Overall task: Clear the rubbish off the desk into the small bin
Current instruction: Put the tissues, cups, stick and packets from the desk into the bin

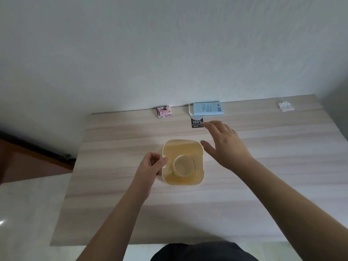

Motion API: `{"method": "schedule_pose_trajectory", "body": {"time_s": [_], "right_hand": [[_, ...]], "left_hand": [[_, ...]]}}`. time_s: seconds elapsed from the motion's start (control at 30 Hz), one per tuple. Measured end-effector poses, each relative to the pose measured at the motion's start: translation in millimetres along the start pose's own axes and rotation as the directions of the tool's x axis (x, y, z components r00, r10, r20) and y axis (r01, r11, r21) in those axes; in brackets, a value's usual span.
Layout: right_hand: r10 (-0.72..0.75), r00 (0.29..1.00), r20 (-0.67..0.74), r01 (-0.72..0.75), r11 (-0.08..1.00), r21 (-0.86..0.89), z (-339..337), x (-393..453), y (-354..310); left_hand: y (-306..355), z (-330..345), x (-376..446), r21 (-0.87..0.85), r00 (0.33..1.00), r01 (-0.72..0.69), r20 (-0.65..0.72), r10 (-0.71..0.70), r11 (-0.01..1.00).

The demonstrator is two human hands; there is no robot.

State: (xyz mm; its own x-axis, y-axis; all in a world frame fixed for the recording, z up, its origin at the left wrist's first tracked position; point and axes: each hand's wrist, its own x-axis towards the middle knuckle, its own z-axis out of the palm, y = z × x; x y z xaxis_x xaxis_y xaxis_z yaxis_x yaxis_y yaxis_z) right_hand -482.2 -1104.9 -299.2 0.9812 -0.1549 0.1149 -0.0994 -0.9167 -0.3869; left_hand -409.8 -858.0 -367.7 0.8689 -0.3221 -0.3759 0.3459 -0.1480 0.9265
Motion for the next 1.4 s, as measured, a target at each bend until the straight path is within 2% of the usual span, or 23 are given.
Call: {"method": "schedule_pose_trajectory", "body": {"time_s": [0.13,0.37,0.57,0.73,0.93,1.07,1.13,1.27,1.4], "right_hand": [[0.021,0.999,0.034,-0.02,1.0,-0.017,21.8,44.8,-12.2],[0.168,0.953,0.252,-0.174,0.985,0.003,81.7,131.6,-15.5],[0.125,0.911,0.393,-0.115,0.992,-0.048,141.0,198.0,-18.7],[0.167,0.891,0.422,-0.135,0.985,-0.103,180.4,249.0,-7.0],[0.152,0.877,0.456,-0.077,0.981,-0.178,219.4,284.6,-5.1],[0.218,0.812,0.541,-0.078,0.96,-0.269,231.4,288.9,2.3],[0.238,0.812,0.533,-0.058,0.942,-0.331,237.6,283.3,6.7],[0.196,0.873,0.447,0.006,0.912,-0.411,245.1,278.7,7.1],[0.201,0.891,0.408,0.001,0.896,-0.444,243.9,274.9,4.2]], "left_hand": [[0.7,-34.5,15.5,-0.056,0.999,0.038,-0.017,-0.039,0.998],[16.0,-82.2,51.5,-0.115,0.998,0.034,-0.043,-0.039,0.993],[18.1,-107.9,82.3,-0.164,0.996,0.014,-0.087,-0.029,0.986],[13.4,-115.9,97.7,-0.259,0.988,0.046,-0.133,-0.083,0.965],[5.1,-117.7,102.6,-0.353,0.991,0.051,-0.101,-0.093,0.934],[3.3,-120.2,108.1,-0.352,0.988,0.06,-0.113,-0.106,0.934],[2.2,-119.3,109.4,-0.354,0.986,0.056,-0.127,-0.108,0.934],[1.9,-117.1,109.1,-0.355,0.983,0.063,-0.139,-0.119,0.933],[1.1,-115.7,103.9,-0.337,0.984,0.06,-0.141,-0.113,0.94]]}}
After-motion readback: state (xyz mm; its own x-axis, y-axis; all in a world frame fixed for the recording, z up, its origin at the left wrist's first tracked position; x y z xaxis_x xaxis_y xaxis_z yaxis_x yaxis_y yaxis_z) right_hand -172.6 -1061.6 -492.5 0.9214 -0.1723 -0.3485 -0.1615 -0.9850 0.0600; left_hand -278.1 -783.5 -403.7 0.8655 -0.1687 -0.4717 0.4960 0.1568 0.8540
